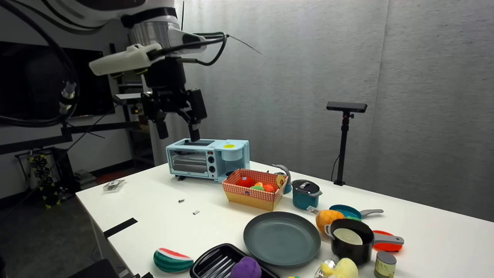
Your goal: Put the banana plush toy on the black tray
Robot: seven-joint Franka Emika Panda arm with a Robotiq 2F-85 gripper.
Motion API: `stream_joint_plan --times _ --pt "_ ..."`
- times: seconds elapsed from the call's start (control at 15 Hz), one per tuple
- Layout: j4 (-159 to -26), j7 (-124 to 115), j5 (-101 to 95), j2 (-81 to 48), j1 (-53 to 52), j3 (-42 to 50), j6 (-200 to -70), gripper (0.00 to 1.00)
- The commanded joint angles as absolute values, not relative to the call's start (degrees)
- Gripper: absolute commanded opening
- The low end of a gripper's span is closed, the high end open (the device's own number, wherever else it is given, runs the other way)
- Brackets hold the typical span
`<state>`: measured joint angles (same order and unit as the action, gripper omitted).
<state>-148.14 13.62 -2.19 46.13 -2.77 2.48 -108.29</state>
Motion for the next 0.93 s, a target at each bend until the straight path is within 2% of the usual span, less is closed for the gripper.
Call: stream_joint_plan --times 0.0,0.87 --pt "-147.9 13.5 -2.7 45.5 -3.0 2.8 -108.7 1.00" --pt "-146.0 12.4 -2.7 33.6 1.7 7.5 -119.6 1.00"
